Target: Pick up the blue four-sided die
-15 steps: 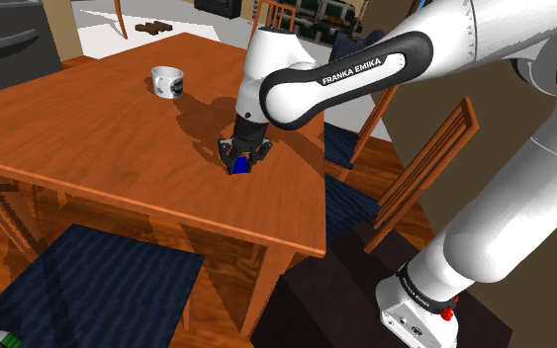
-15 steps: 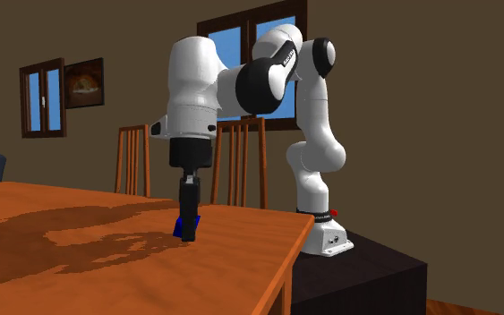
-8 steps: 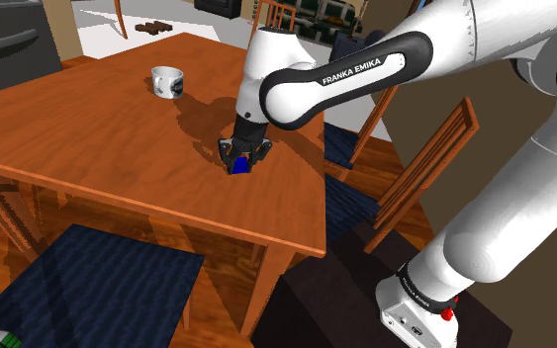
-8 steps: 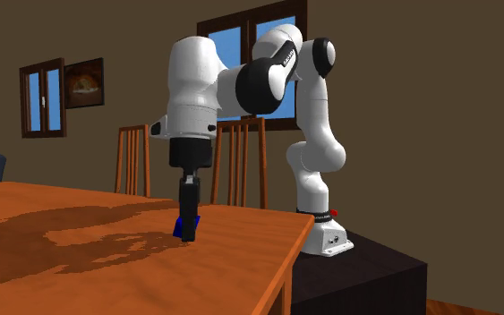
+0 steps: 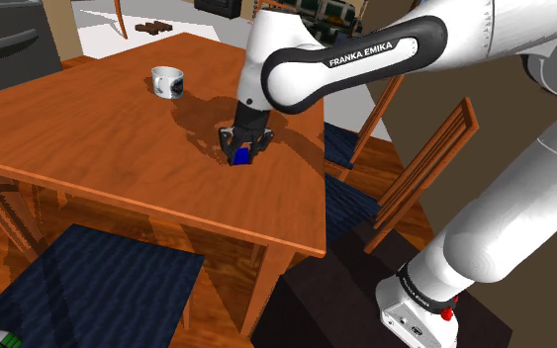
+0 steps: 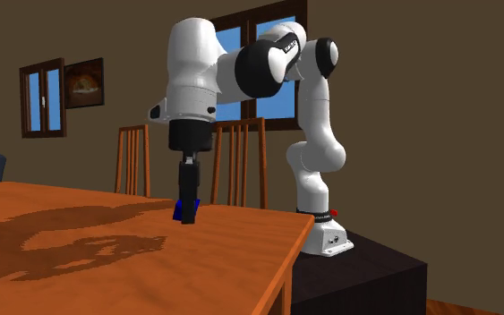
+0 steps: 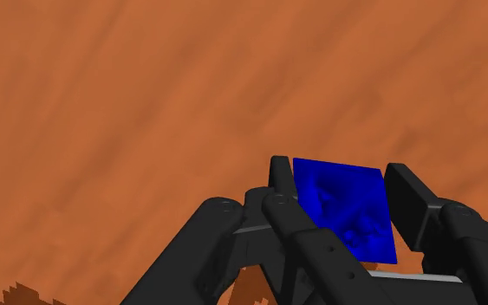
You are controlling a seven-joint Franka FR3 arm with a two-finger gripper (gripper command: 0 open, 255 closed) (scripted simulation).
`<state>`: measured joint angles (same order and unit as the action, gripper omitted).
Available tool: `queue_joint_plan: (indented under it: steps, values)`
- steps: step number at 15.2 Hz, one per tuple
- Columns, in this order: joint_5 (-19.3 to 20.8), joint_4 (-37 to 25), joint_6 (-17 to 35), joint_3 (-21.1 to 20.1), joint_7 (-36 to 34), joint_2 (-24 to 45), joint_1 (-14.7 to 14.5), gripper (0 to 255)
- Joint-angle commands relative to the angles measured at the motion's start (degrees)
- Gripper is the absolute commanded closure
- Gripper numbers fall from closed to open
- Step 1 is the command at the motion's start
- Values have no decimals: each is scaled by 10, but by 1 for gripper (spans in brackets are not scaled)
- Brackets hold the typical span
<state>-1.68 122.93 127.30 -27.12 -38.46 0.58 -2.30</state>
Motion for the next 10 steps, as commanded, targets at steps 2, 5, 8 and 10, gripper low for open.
queue_joint_plan:
  steps: [2,5,8,10]
  values:
    - [-7,-10,-23,1,5,-14,1,255]
    - [-12,-24,-46,2,8,-23,1,255]
    - [-16,-39,-68,3,10,-32,2,255]
    - [-16,-40,-70,3,10,-32,2,255]
